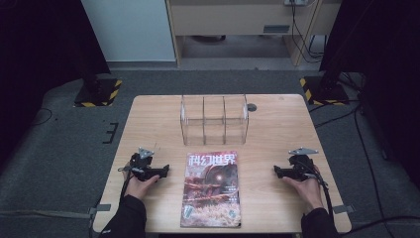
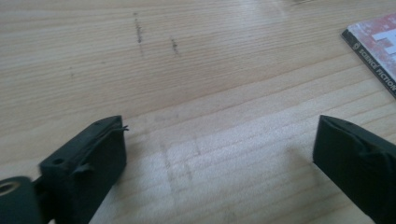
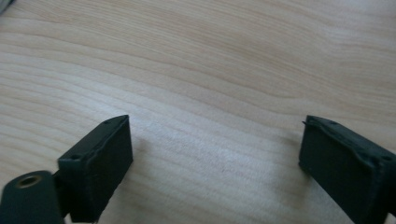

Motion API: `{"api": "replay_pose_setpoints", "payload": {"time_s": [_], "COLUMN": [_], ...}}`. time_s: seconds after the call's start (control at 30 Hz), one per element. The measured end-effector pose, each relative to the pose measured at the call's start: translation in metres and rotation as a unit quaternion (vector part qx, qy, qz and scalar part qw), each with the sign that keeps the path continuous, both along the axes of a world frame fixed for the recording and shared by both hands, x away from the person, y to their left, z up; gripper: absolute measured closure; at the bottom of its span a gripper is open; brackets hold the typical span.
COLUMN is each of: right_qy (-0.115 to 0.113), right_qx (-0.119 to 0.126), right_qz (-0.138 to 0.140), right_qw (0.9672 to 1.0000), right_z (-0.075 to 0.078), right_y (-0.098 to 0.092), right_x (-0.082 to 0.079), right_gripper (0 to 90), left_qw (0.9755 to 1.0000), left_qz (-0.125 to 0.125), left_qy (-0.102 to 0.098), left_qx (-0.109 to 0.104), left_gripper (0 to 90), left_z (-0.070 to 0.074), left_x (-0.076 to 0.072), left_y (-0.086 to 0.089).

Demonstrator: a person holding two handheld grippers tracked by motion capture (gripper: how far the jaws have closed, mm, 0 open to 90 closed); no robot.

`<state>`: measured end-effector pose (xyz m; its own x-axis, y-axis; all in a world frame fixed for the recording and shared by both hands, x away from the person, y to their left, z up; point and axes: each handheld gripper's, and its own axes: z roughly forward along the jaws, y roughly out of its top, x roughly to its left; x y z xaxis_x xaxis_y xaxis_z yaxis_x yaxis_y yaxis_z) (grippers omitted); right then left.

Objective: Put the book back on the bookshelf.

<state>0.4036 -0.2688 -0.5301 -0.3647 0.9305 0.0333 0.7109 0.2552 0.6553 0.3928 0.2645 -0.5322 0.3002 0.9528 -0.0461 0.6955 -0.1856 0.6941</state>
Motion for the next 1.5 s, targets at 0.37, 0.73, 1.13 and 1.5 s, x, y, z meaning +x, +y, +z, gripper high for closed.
{"api": "replay_pose_setpoints", "payload": {"time_s": [0.37, 0.73, 1.13, 1.5], "right_qy": [-0.027, -0.048, -0.047, -0.041], "right_qx": [0.033, 0.050, 0.069, 0.078], "right_qz": [0.003, 0.042, 0.083, 0.119], "right_qw": [0.9991, 0.9967, 0.9930, 0.9889], "right_z": [0.018, 0.033, 0.036, 0.032], "right_y": [0.005, 0.027, 0.066, 0.091], "right_x": [-0.013, -0.027, -0.034, -0.037], "right_gripper": [12.8, 14.2, 17.7, 25.5], "left_qw": [0.9992, 0.9970, 0.9925, 0.9901], "left_qz": [-0.001, -0.036, -0.101, -0.136], "left_qy": [-0.032, -0.058, -0.060, -0.030], "left_qx": [-0.025, -0.038, -0.034, -0.017], "left_gripper": [8.7, 10.1, 16.3, 19.0], "left_z": [0.016, 0.026, 0.029, 0.017], "left_x": [-0.009, -0.022, -0.032, -0.030], "left_y": [-0.004, -0.026, -0.063, -0.079]}}
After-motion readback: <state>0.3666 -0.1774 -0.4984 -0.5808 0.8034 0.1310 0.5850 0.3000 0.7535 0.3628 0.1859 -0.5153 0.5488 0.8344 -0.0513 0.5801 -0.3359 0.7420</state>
